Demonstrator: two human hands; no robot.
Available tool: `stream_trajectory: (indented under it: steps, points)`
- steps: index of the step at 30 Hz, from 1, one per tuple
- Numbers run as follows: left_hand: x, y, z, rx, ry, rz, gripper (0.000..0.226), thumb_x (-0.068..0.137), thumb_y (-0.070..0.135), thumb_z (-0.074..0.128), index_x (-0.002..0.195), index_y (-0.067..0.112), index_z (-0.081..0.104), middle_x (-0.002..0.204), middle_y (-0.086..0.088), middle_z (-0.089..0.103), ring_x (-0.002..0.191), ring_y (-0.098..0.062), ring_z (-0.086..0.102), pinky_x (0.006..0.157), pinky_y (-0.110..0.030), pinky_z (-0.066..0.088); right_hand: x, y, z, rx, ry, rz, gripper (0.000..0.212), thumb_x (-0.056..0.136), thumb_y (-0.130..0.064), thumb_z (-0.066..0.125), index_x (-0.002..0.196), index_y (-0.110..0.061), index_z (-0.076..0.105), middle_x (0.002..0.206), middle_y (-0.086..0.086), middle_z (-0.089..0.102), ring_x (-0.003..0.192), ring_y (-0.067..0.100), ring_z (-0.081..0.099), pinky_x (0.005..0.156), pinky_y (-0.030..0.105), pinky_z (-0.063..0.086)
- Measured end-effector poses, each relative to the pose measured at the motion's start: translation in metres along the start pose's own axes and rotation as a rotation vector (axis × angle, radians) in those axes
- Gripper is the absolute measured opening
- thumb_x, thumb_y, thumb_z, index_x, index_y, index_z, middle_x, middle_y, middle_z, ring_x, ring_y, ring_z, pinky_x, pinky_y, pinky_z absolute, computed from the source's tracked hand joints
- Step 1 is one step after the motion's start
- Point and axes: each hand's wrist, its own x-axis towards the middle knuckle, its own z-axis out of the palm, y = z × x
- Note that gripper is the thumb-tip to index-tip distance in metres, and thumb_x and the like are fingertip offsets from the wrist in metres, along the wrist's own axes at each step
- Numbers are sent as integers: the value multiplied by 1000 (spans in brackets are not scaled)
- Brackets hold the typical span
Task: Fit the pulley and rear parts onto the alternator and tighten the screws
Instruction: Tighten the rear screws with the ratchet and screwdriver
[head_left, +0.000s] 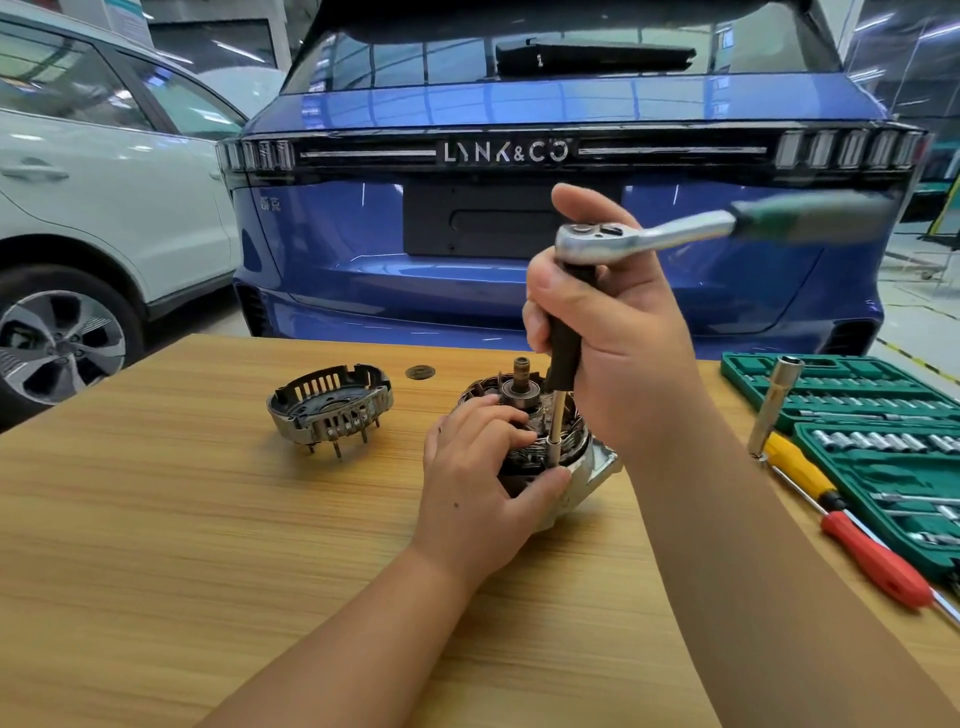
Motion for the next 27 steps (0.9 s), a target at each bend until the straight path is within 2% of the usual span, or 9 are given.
stream_trajectory:
  steps: [5, 9, 11, 12, 14, 18, 20, 24, 27]
  points:
    - [0, 2, 0, -3, 0, -6, 37, 78, 51, 67, 95, 19, 70, 120, 12, 63, 133, -14, 46, 111, -60, 29, -2, 2, 9, -150, 54, -108, 37, 94, -5, 58, 122, -30, 55, 77, 8, 49, 59, 24, 43, 57, 40, 41]
    - [0, 2, 0, 2, 4, 5, 37, 77, 50, 69, 94, 17, 71, 118, 10, 64, 131, -14, 48, 112, -56, 30, -1, -5, 8, -12, 27, -35, 43, 84, -5, 55, 123, -24, 53, 77, 14, 47, 56, 25, 41, 54, 39, 36]
    - [0, 2, -1, 7, 6, 6, 37, 77, 49, 70, 94, 16, 71, 118, 10, 65, 131, -14, 48, 112, -55, 30, 3, -7, 5, 112, -39, 45, 55, 73, -25, 75, 123, -21, 52, 78, 14, 50, 58, 25, 40, 55, 40, 28]
    - [0, 2, -1, 9, 8, 6, 37, 77, 49, 69, 94, 16, 71, 118, 10, 65, 131, -13, 48, 112, -55, 30, 5, -8, 4, 149, -65, 82, 74, 59, -44, 86, 122, -22, 54, 78, 14, 50, 58, 25, 40, 55, 40, 25]
    - [1, 3, -1, 11, 9, 8, 39, 77, 52, 66, 94, 17, 70, 118, 11, 64, 130, -13, 48, 112, -55, 31, 6, -8, 1, 208, -101, 121, 90, 43, -59, 88, 119, -23, 57, 76, 11, 54, 57, 25, 42, 55, 37, 27]
    - [1, 3, -1, -37, 20, -14, 31, 76, 46, 73, 97, 24, 67, 117, 18, 60, 129, -10, 47, 109, -58, 32, 3, -4, 0, 238, -5, 125, 53, 75, -28, 77, 122, -16, 56, 75, 6, 58, 58, 19, 49, 56, 31, 39]
    - [1, 3, -1, -41, 13, -30, 32, 76, 47, 73, 99, 26, 67, 119, 17, 61, 129, -7, 46, 110, -57, 32, -1, -3, 3, 114, 100, 78, 32, 89, -19, 65, 119, -15, 56, 71, -2, 59, 57, 12, 49, 55, 27, 41]
    - [1, 2, -1, 17, -15, -8, 37, 80, 54, 64, 97, 22, 69, 120, 14, 62, 131, -8, 45, 112, -58, 30, -2, -1, 11, -234, 262, 17, 27, 86, -32, 72, 102, -11, 66, 59, -7, 52, 51, 7, 44, 52, 18, 40]
    - [0, 1, -2, 16, -23, -5, 37, 80, 54, 64, 98, 22, 68, 120, 17, 59, 131, -6, 43, 112, -59, 30, -2, -3, 7, -120, 117, 98, 30, 90, -27, 67, 117, -15, 60, 66, -6, 54, 56, 9, 47, 59, 20, 45]
